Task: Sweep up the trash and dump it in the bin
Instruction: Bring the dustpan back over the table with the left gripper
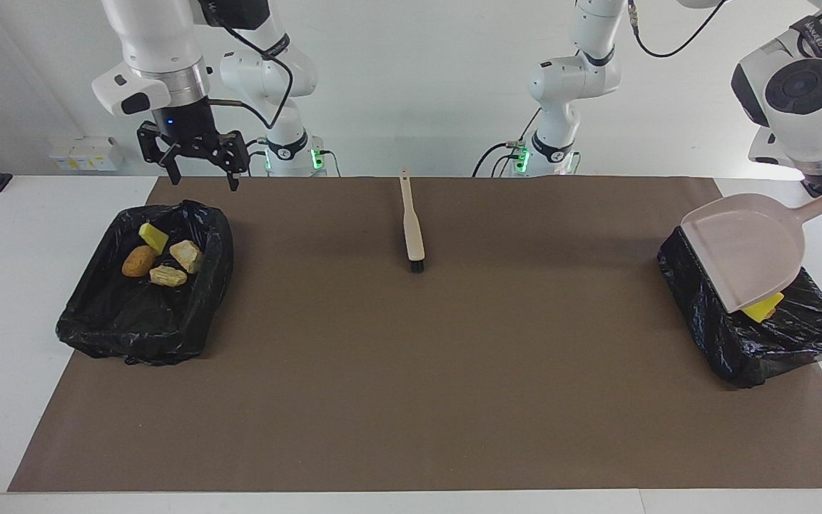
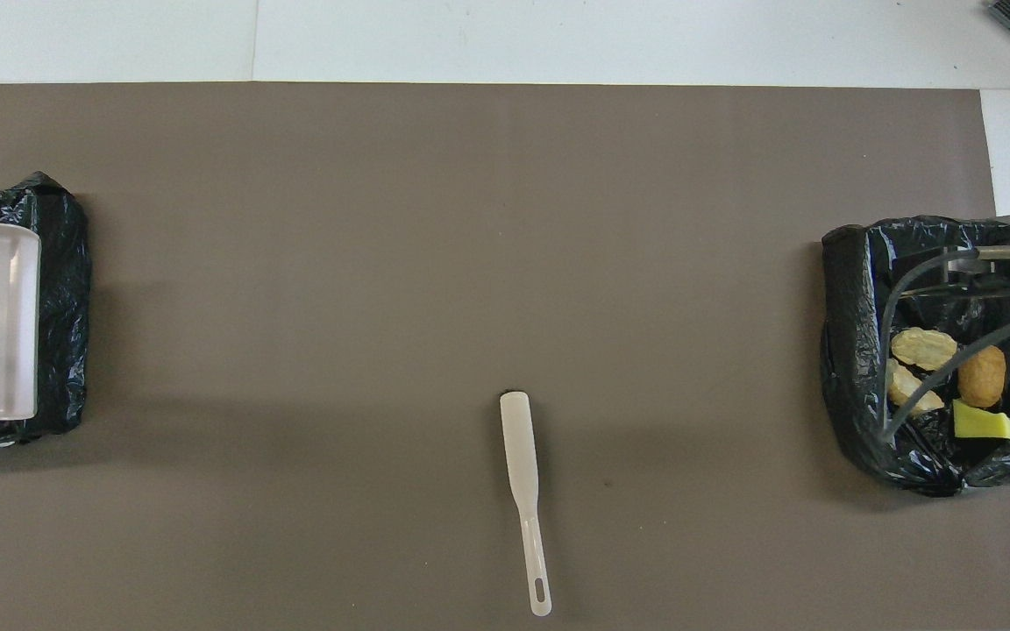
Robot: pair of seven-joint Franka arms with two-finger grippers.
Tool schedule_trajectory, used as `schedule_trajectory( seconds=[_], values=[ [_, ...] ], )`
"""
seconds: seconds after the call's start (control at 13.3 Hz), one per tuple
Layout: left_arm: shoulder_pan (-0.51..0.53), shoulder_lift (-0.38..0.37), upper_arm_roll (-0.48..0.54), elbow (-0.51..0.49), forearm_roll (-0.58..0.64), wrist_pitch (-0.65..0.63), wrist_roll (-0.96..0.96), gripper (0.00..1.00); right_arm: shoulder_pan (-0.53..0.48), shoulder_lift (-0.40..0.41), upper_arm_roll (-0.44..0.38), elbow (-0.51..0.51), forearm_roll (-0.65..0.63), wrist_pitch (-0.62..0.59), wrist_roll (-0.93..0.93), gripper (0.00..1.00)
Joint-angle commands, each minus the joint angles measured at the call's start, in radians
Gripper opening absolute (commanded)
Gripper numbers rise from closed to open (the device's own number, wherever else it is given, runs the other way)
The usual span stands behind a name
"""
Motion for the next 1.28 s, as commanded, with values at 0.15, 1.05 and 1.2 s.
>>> schedule_trajectory(
  seconds=[0.15,1.05,1.2],
  values=[
    [-0.108,-0.029,0.007,-0.016,-0.262,-0.120,-0.104,0.00,-0.007,-0.011,-0.031,0.001,0.029,-0.006,-0.034,1.00],
    [-0.311,-0.074,0.007,-0.158,-0.674,-0.119,-1.091,0.00,-0.008,-0.011,-0.031,0.004,0.035,-0.034,-0.036,1.00],
    [-0.363,-0.072,0.007,-0.172,-0.741,-0.079,-1.254,0.00,-0.010,-0.010,-0.035,0.007,0.050,-0.036,-0.037,1.00]
  ],
)
